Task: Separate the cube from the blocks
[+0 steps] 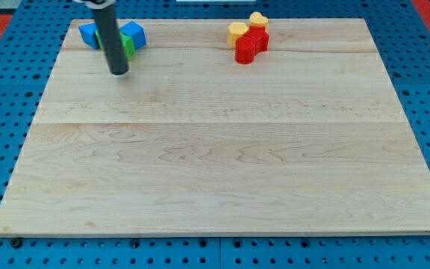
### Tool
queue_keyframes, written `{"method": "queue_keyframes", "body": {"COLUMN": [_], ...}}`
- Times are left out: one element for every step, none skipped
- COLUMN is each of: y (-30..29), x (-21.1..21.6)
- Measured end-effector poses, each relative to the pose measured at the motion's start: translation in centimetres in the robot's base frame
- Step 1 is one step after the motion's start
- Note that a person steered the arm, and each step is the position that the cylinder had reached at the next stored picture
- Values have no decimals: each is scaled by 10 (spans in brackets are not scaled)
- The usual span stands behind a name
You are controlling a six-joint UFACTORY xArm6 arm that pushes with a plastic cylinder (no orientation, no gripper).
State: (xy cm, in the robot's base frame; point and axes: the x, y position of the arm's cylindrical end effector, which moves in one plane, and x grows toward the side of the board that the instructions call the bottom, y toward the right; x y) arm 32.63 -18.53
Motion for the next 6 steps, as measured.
{"method": "queue_keyframes", "body": {"y": [-61, -119, -113, -53, 0, 40], "x": [-35, -70, -111, -125, -120, -86]}}
